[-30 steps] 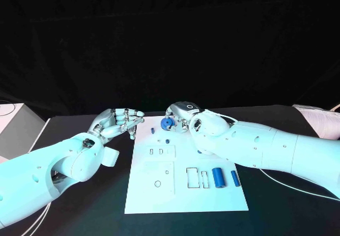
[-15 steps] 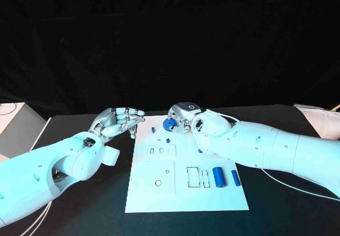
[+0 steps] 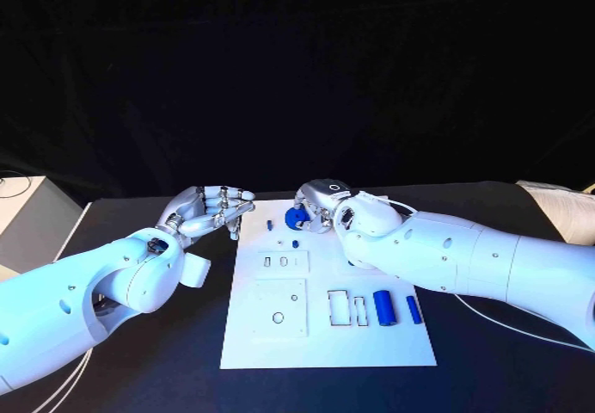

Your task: Assemble the parts on the task board

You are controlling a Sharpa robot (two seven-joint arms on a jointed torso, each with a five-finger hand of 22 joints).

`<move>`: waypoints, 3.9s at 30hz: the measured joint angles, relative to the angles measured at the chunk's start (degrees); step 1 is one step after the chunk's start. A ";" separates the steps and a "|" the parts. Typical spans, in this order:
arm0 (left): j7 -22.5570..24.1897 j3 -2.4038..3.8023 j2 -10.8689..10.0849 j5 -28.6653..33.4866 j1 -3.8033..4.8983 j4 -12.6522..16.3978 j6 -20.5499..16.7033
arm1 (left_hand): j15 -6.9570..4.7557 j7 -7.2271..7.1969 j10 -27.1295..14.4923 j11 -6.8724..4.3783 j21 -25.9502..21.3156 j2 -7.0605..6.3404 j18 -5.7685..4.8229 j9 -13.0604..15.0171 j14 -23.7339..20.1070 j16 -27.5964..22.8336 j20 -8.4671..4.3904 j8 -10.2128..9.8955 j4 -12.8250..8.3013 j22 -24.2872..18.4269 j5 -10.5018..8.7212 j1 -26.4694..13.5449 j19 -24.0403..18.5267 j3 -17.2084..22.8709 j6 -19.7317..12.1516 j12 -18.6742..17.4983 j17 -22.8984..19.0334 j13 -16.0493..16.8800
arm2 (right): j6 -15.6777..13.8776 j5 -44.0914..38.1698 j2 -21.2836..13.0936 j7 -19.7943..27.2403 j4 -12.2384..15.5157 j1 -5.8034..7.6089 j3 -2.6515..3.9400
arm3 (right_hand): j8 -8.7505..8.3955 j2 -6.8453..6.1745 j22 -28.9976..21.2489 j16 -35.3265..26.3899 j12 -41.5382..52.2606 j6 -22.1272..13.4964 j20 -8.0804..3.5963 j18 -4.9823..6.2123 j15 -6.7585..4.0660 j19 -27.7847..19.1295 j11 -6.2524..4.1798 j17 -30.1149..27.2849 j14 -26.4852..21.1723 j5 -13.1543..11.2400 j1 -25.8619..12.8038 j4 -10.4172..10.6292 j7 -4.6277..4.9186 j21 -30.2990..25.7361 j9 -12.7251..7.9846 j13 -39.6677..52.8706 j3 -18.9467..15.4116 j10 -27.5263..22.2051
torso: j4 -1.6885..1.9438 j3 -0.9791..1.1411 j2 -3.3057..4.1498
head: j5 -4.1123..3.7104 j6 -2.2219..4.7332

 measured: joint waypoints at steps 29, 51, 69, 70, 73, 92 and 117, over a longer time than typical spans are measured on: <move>0.00 0.00 -0.18 0.02 0.00 0.00 -0.01 | 0.00 0.00 -0.21 0.21 0.00 0.00 0.00 0.03 0.00 0.00 0.00 0.00 0.00 0.00 0.00 0.00 0.00 0.00 0.00 0.00 0.00 -0.01 | 1.52 0.71 -1.49 0.27 0.88 -0.04 -0.11 | -3.61 3.87 -2.29 -1.02 -3.19 -1.62 0.49 0.00 0.42 -1.52 -0.41 0.00 -0.02 -0.42 -6.11 2.00 -0.17 -3.56 -0.26 0.03 -7.31 -1.62 | -0.18 0.05 -0.09 | 0.24 -0.19; 0.56 -0.02 0.43 0.90 -0.32 -1.95 1.24 | 1.02 0.73 -1.28 0.86 -10.90 0.36 0.68 0.77 -6.98 -13.77 0.93 -0.58 -1.44 -8.96 0.00 -0.75 -7.29 1.44 -0.73 -1.19 -7.09 -0.60 | -4.67 18.88 -19.79 9.86 11.78 1.75 1.29 | -4.99 1.11 -2.00 -1.01 -3.19 -2.78 0.71 0.00 0.41 -1.31 -0.20 -0.01 -0.01 -1.02 0.12 -1.40 0.35 -3.62 -0.54 0.01 -3.91 -1.42 | -1.86 0.04 -1.40 | 0.22 0.43; 0.56 -0.03 0.73 0.27 -1.56 -2.51 6.52 | -1.09 0.29 2.49 -0.91 9.63 2.08 -2.33 1.55 13.92 16.45 -1.50 -2.57 -6.16 16.05 0.00 -0.04 12.86 1.03 -1.59 7.72 23.78 5.71 | 4.01 23.50 -27.07 16.12 7.66 0.79 1.07 | -4.98 0.59 -0.44 -1.01 -2.43 -1.71 0.51 0.00 0.41 -1.10 -0.19 -0.01 -0.01 -0.76 2.27 -3.29 0.12 -3.10 -0.27 0.00 -2.02 -0.77 | -3.10 1.10 -2.53 | 0.35 0.16; 0.49 -0.03 0.74 0.09 -1.62 -2.52 6.56 | -1.19 0.21 1.18 -1.05 13.50 1.97 -2.66 1.78 15.66 22.99 -1.53 -2.57 -6.35 21.31 0.03 -0.15 14.08 0.35 -1.66 11.97 27.07 9.09 | 4.22 23.39 -27.04 16.23 7.48 0.66 1.06 | -4.98 0.58 -0.37 -1.01 -2.43 -1.71 0.50 0.00 0.41 -1.10 -0.11 -0.01 -0.01 -0.77 2.25 -3.29 0.12 -2.86 -0.27 0.00 -2.02 -0.69 | -3.12 1.14 -2.55 | 0.34 0.10; 0.18 -0.03 0.75 -0.49 -1.75 -2.54 6.70 | -1.35 0.12 -3.85 -1.30 20.18 1.88 -4.48 2.45 16.51 33.24 -1.52 -1.73 -6.70 31.37 0.23 -0.57 17.12 -0.26 -2.15 25.31 28.53 19.47 | 4.74 23.10 -26.81 16.55 6.91 0.31 1.01 | -4.98 0.30 -0.24 -1.01 -2.21 -1.71 0.50 0.00 0.41 -1.10 -0.22 -0.01 -0.01 -0.77 1.97 -3.29 0.12 -2.71 -0.27 0.00 -2.02 -0.58 | -3.14 1.26 -2.57 | 0.24 -0.10; -1.82 -0.03 0.75 -3.64 -1.95 -2.27 8.55 | -1.34 -0.29 -9.35 -1.55 25.93 2.47 -6.23 3.65 16.51 37.50 -1.61 1.24 -5.59 40.02 0.22 -2.21 21.71 1.82 -1.32 43.16 28.62 31.46 | 4.58 22.53 -22.11 16.52 2.96 -1.04 0.97 | -4.98 0.30 0.15 -0.78 -1.99 -1.51 0.51 0.00 0.41 -0.69 -0.11 -0.01 -0.01 -0.77 1.97 -3.45 0.33 -2.44 -0.28 0.04 -1.85 -0.29 | -2.87 1.21 -2.46 | -0.04 -0.61; -1.83 -0.03 0.33 -4.04 -1.96 -1.97 7.74 | -1.34 -0.08 -10.24 -1.23 25.30 2.47 -6.22 3.77 16.50 37.50 -1.33 1.45 -5.67 39.80 0.22 -2.21 20.76 3.16 -1.53 42.07 28.61 30.51 | 5.03 22.45 -19.58 15.69 0.24 -1.73 0.95 | -4.08 1.01 0.66 -0.78 -1.55 1.12 0.31 0.00 0.41 -0.49 -0.11 -0.01 -0.01 -0.52 1.27 -3.54 -0.04 -2.23 0.16 0.03 0.11 -0.30 | -2.87 1.27 -2.50 | 0.37 -1.55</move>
